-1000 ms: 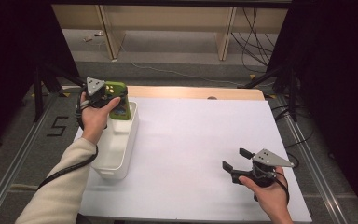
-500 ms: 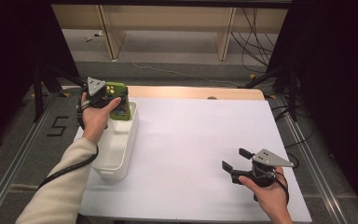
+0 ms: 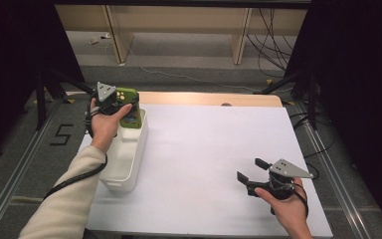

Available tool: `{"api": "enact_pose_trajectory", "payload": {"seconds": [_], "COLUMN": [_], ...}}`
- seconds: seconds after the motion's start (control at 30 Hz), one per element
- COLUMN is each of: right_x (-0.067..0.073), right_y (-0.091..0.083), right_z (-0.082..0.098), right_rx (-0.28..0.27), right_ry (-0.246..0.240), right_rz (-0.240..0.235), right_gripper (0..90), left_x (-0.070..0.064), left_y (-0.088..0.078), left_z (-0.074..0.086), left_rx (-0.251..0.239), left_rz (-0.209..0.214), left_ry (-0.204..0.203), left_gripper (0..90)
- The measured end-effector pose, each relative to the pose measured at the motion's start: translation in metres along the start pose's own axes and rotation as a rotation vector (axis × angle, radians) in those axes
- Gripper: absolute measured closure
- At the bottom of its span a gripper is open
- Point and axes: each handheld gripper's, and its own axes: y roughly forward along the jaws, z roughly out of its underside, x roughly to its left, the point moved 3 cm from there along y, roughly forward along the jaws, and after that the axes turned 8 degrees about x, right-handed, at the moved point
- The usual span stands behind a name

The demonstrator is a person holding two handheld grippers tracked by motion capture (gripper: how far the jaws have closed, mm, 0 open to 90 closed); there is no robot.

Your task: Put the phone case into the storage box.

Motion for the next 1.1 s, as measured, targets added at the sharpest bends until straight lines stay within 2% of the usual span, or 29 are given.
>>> {"api": "enact_pose_trajectory", "payload": {"seconds": [1.1], "right_x": [-0.001], "right_y": [0.000], "right_z": [0.000], "right_rx": [-0.001], "right_ry": [0.001], "right_rz": [0.001], "right_gripper": [16.2], "left_x": [0.002], "left_y": [0.011], "left_z": [0.006], "left_rx": [0.033], "left_rz": [-0.008], "left_ry": [-0.001], "left_gripper": [16.0]}}
